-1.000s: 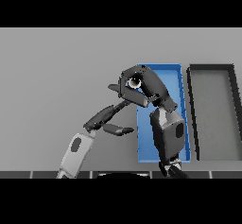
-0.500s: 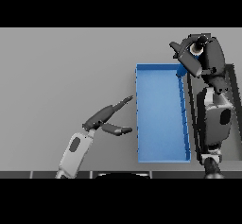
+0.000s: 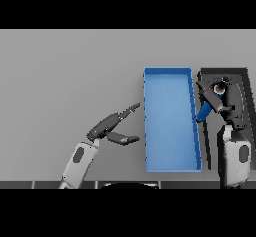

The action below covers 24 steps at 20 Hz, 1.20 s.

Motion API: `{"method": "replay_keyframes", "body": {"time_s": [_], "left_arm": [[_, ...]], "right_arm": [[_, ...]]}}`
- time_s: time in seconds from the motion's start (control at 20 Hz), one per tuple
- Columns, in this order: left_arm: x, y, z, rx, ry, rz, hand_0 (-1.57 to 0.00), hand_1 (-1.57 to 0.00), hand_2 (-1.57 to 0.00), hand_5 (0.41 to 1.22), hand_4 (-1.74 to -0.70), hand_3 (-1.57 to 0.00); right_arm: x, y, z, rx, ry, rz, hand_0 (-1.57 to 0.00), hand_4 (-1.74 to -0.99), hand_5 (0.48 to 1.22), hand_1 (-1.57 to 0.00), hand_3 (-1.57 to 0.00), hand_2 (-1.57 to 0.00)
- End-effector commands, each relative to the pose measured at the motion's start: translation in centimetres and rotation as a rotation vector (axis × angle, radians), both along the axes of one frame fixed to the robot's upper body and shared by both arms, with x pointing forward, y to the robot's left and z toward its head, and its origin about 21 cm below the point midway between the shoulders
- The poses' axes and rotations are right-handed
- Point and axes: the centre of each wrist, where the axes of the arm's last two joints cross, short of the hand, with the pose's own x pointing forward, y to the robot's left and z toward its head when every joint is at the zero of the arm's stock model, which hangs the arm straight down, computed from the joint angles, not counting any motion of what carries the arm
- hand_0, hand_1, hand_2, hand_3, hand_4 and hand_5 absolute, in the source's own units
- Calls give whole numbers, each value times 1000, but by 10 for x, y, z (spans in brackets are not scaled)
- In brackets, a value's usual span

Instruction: Pick up the blue pipe and place it into the blue bin.

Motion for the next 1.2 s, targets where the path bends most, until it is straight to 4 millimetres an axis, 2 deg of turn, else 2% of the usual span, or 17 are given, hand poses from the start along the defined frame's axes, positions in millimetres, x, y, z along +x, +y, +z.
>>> {"method": "replay_keyframes", "body": {"time_s": [0.0, 0.2, 0.25, 0.3, 0.35, 0.45, 0.55, 0.6, 0.65, 0.7, 0.8, 0.9, 1.0, 1.1, 1.15], "left_arm": [[-2, -1, -2, -2, 5, -5, 1, 1, 1, 425, -879, 1], [-3, -2, 0, -7, 9, -7, 1, 1, 1, 425, -884, 1], [-4, -2, -1, -6, 13, -7, 1, 1, 1, 423, -887, 1], [-6, -1, -2, -8, 5, -11, 1, 1, 1, 422, -888, 1], [-6, -1, -2, 7, 11, -8, 1, 1, 1, 420, -887, 1], [-5, 2, -1, 4, 10, -12, 1, 1, 1, 420, -885, 1], [-5, -1, 1, 11, 14, -14, 1, 1, 1, 421, -883, 1], [-5, -2, 1, 14, 14, -7, 1, 1, 1, 421, -882, 1], [-5, -2, 2, 17, 16, -2, 1, 1, 1, 422, -881, 1], [-6, -2, 2, 11, 8, -1, 1, 1, 1, 422, -878, 1], [-7, -4, 2, 23, 8, -5, 1, 1, 1, 427, -878, 1], [-6, -2, 3, 17, 10, -9, 1, 1, 1, 430, -879, 1], [-6, -5, 3, 20, 14, -10, 1, 1, 1, 429, -884, 1], [-5, -4, 5, 23, 13, -6, 1, 1, 1, 428, -886, 1], [-6, -3, 6, 13, 6, -7, 1, 1, 1, 426, -886, 1]], "right_arm": [[-6, -2, -11, 19, 45, -27, -1571, -1741, 1221, -1571, -1571, -1571], [-27, -2, -46, 23, 176, -115, -1571, -1741, 1221, -1571, -1571, -1571], [-33, 4, -49, 31, 153, -158, -1571, -1741, 1221, -1571, -1508, -1571], [-38, 7, -51, 39, 143, -192, -1571, -1741, 1221, -1571, -1521, -1571], [-43, 11, -52, 34, 134, -219, -1571, -1741, 1221, -1571, -1255, -1571], [-46, 13, -63, 7, 82, -259, -1571, -1741, 1221, -1571, -1024, -1571], [-52, 7, -89, -35, -75, -296, -1571, -1741, 1221, -1548, -847, -1571], [-59, 4, -112, -52, -107, -297, -1465, -1678, 1221, -1336, -788, -1339], [-67, -1, -131, -53, -8, -311, -1172, -1592, 1221, -1069, -630, -1071], [-73, -4, -140, -60, 121, -323, -937, -1503, 1221, -855, -504, -856], [-73, -3, -135, -100, 274, -279, -599, -1337, 1221, -547, -322, -548], [-63, 0, -121, -144, 557, -237, -383, -1219, 1137, -350, -206, -350], [-60, -11, -123, -204, 671, -235, -245, -1142, 1030, -223, -131, -224], [-53, -6, -112, -253, 752, -192, -156, -1083, 934, -143, -84, -143], [-52, -2, -104, -268, 780, -175, -125, -1078, 898, -114, -67, -114]]}}
